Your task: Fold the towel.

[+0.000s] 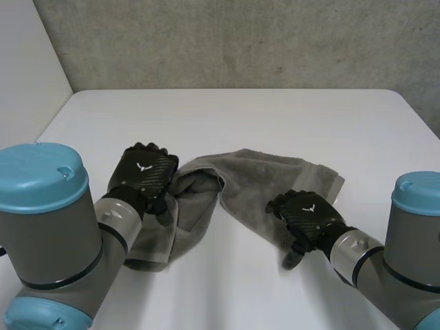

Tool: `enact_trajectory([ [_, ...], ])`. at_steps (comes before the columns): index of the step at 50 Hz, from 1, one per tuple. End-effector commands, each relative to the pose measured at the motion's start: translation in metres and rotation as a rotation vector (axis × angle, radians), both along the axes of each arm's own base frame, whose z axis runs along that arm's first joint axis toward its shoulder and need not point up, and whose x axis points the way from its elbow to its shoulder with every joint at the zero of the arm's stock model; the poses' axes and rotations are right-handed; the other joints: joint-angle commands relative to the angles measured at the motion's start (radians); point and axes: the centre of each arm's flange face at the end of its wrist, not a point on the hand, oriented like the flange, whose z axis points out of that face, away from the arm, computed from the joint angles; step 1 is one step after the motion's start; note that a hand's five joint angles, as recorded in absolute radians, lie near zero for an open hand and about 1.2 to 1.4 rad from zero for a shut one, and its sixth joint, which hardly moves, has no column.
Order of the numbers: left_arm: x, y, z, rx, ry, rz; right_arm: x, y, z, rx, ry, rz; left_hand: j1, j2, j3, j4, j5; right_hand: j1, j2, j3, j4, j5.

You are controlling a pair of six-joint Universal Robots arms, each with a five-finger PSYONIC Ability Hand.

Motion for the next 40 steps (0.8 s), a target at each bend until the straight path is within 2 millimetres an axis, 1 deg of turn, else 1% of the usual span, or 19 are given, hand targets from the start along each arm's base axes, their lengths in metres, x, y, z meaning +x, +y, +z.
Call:
enact_trajectory([
  [1, 0.001, 0.0, -0.002, 0.004, -0.003, 0.001, 0.0, -0.005, -0.002, -0.039, 0.005, -0.001, -0.068, -0.048, -0.04, -0.047, -0.012, 0.125, 0.125, 0.005, -0.047, 0.115],
  [7, 0.001, 0.001, -0.002, 0.004, -0.003, 0.001, 0.0, -0.011, -0.009, -0.052, 0.029, -0.001, -0.068, -0.048, -0.04, -0.047, -0.012, 0.175, 0.175, 0.005, -0.047, 0.165],
  [11, 0.001, 0.0, -0.002, 0.005, -0.004, 0.001, 0.0, -0.012, -0.01, -0.055, 0.039, -0.002, -0.071, -0.051, -0.04, -0.047, -0.015, 0.19, 0.19, 0.005, -0.047, 0.18],
  [17, 0.001, 0.0, -0.002, 0.005, -0.005, 0.004, -0.001, -0.011, -0.02, -0.039, 0.064, 0.004, -0.071, -0.051, -0.04, -0.047, -0.015, 0.196, 0.196, 0.005, -0.047, 0.186],
  [24, 0.001, 0.001, -0.003, 0.007, -0.006, 0.003, -0.001, -0.011, -0.021, -0.042, 0.066, 0.004, -0.074, -0.054, -0.04, -0.047, -0.018, 0.21, 0.21, 0.005, -0.047, 0.2],
  [30, 0.002, 0.001, -0.003, 0.009, -0.007, 0.004, 0.0, -0.013, -0.021, -0.051, 0.066, 0.004, -0.074, -0.054, -0.04, -0.047, -0.018, 0.301, 0.301, 0.005, -0.047, 0.291],
  [40, 0.003, 0.0, -0.003, 0.006, -0.011, 0.019, 0.0, -0.014, -0.022, -0.059, 0.074, 0.008, -0.077, -0.057, -0.04, -0.047, -0.021, 0.357, 0.357, 0.005, -0.047, 0.347],
])
